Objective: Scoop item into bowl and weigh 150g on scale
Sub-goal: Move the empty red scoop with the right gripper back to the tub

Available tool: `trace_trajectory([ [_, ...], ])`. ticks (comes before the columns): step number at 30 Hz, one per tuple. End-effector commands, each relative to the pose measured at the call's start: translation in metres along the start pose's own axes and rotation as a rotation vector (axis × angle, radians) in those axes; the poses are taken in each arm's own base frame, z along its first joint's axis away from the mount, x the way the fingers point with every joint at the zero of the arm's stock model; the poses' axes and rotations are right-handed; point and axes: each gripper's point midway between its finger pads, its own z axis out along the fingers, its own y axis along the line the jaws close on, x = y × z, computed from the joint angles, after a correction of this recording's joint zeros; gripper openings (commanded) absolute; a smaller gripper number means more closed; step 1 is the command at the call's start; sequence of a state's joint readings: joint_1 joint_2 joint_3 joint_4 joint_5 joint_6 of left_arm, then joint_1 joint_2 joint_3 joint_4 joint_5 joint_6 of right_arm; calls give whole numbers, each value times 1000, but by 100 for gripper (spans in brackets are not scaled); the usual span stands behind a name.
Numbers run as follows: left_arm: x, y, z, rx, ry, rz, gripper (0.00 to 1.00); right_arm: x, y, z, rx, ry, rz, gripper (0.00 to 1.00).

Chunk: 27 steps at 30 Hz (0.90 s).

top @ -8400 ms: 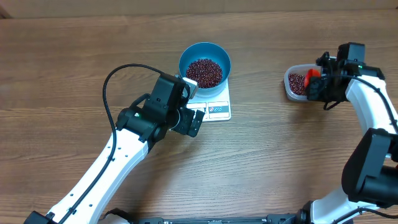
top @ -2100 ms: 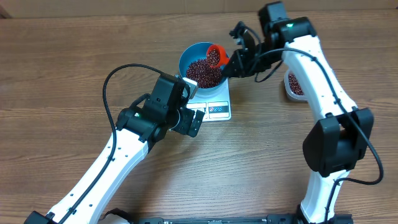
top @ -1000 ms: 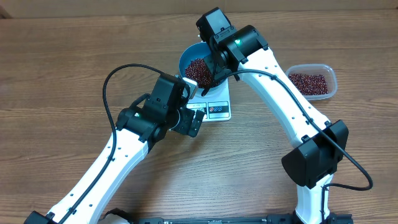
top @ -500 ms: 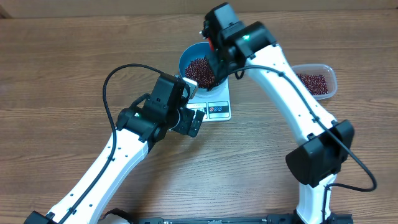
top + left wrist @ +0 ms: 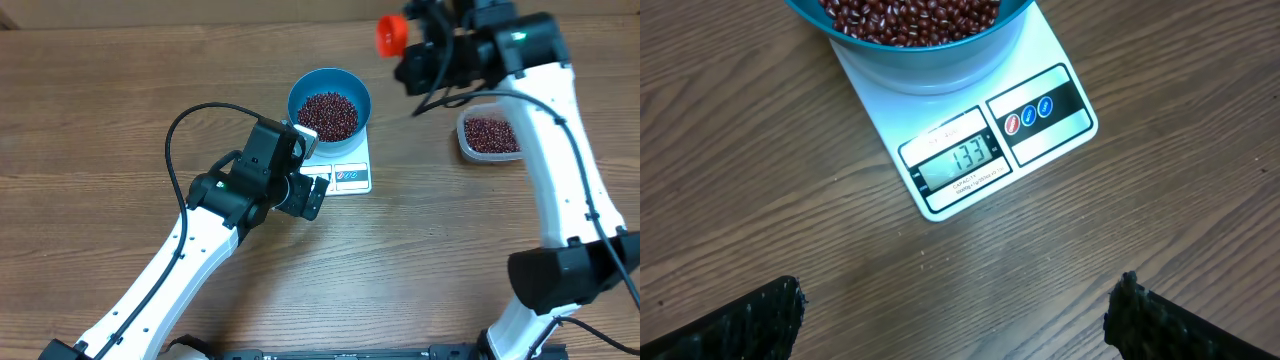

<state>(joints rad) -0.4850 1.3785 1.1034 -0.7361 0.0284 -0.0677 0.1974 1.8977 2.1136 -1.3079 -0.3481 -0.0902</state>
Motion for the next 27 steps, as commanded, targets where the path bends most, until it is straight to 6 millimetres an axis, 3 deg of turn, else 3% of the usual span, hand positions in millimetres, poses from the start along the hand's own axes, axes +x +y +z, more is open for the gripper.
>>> trace_trajectory([
  [1, 1, -2, 1, 0, 4, 29, 100, -6, -4, -38, -91, -68, -5, 4],
  [9, 1, -2, 1, 0, 4, 29, 100, 34, -80, -72, 0, 5, 181, 4],
  [16, 1, -2, 1, 0, 4, 29, 100, 78, -148, -89, 247, 119, 308, 4],
  [20, 1, -2, 1, 0, 4, 29, 100, 102, -170, -79, 324, 204, 340, 4],
  [23, 1, -2, 1, 0, 4, 29, 99, 128, -186, -54, 347, 288, 364, 4],
  [27, 1, -2, 1, 0, 4, 29, 99, 145, -196, -35, 362, 328, 373, 4],
])
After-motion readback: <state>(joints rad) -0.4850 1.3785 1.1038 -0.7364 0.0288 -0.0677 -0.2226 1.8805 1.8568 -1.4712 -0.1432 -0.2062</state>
